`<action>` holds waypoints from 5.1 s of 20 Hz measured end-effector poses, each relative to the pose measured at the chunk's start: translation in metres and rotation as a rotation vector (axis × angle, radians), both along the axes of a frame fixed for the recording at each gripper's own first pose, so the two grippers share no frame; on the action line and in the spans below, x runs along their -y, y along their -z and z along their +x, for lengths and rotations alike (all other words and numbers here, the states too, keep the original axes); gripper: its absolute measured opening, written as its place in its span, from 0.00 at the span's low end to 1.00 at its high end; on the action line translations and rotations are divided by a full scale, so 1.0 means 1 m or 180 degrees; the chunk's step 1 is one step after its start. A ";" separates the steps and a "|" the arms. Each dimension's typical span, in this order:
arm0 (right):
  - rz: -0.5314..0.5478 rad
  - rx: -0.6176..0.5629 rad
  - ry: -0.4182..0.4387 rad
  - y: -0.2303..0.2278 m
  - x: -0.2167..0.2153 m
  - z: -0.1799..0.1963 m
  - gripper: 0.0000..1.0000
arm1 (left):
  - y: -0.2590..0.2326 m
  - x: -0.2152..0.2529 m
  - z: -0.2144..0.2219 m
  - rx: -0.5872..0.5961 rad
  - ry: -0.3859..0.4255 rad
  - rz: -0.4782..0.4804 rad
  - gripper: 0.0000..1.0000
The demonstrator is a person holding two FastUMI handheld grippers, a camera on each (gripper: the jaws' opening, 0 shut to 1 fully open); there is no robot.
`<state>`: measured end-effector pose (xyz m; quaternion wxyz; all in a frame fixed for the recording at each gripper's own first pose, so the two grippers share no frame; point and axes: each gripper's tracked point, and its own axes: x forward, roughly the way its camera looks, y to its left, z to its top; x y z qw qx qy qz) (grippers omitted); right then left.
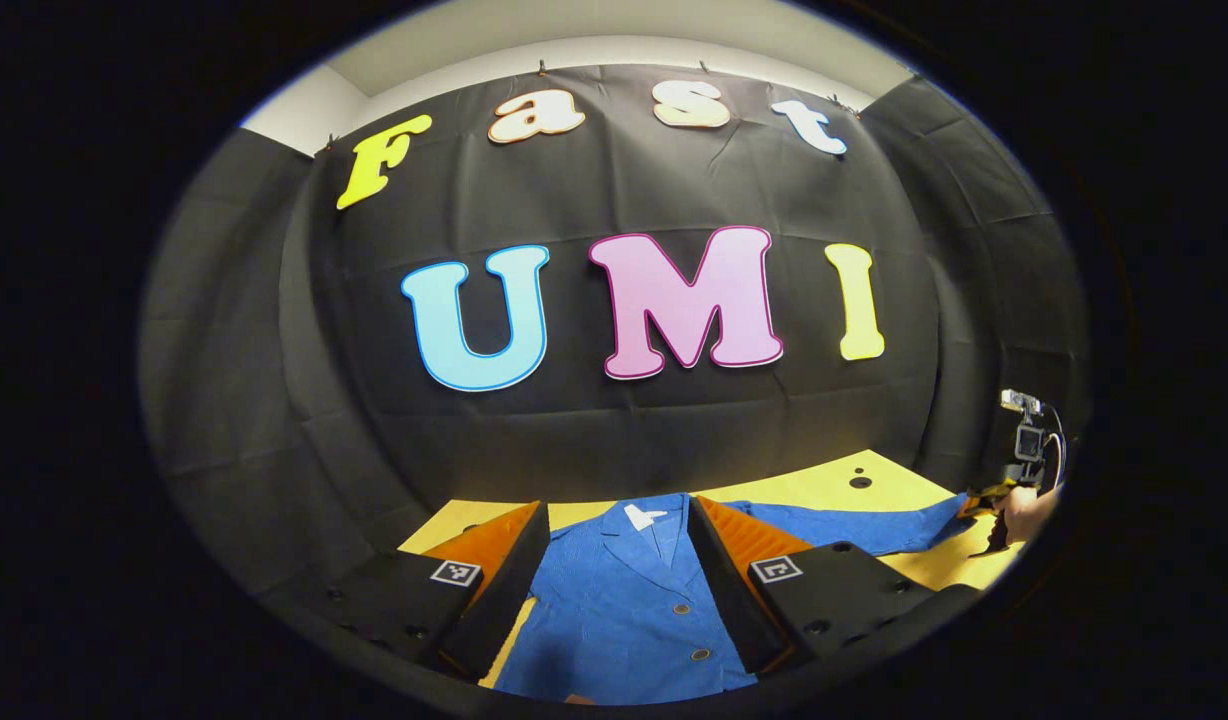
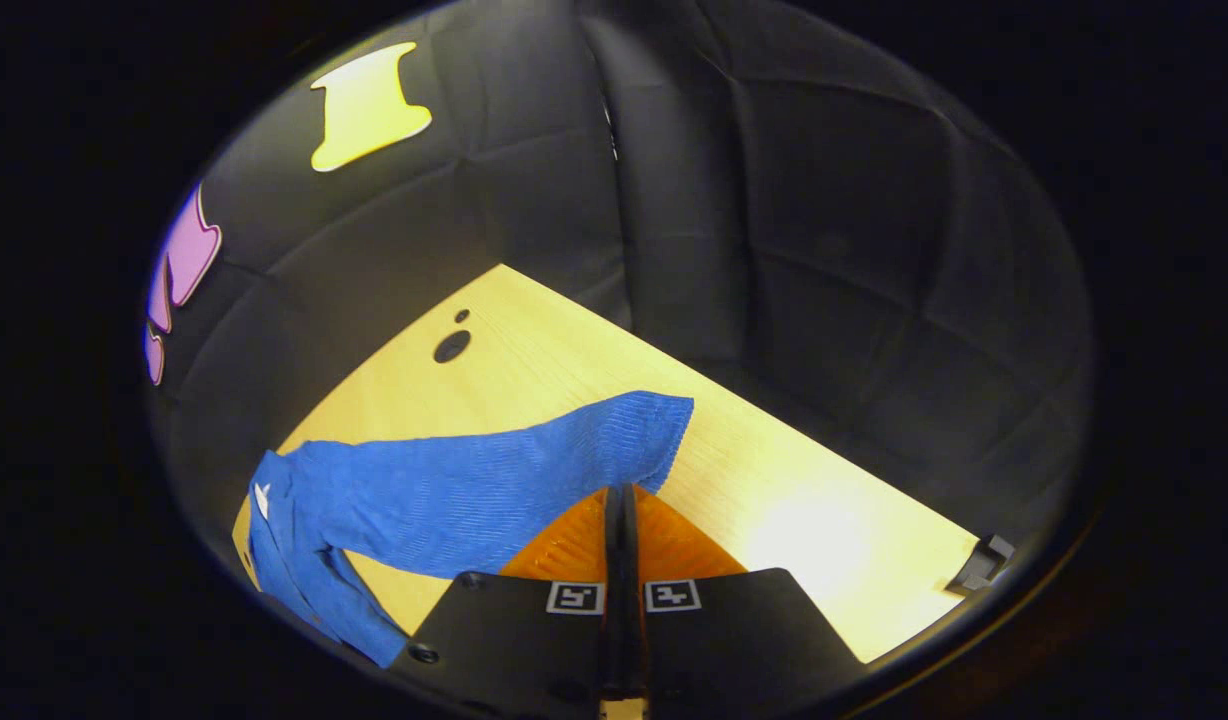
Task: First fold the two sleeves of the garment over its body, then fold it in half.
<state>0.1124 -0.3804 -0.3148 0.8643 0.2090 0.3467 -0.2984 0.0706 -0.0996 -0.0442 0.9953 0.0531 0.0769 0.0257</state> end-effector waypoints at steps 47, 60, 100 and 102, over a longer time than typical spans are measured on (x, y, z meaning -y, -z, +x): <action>-0.0290 0.0544 -0.3131 -0.046 -0.653 0.116 0.92 | 0.142 -0.348 -0.230 -0.0767 -0.2089 -0.0958 0.81; -0.0461 0.0997 -0.3780 -0.153 -0.581 -0.012 0.95 | 0.286 -0.377 -0.106 -0.2057 -0.1963 -0.1826 0.83; -0.0285 0.0638 -0.2745 -0.131 -0.332 -0.049 0.95 | 0.154 -0.211 0.128 -0.1444 -0.0914 -0.1503 0.00; -0.0379 0.0608 -0.2712 -0.127 -0.310 -0.045 0.95 | 0.142 -0.147 0.163 -0.1409 -0.0570 -0.1436 0.00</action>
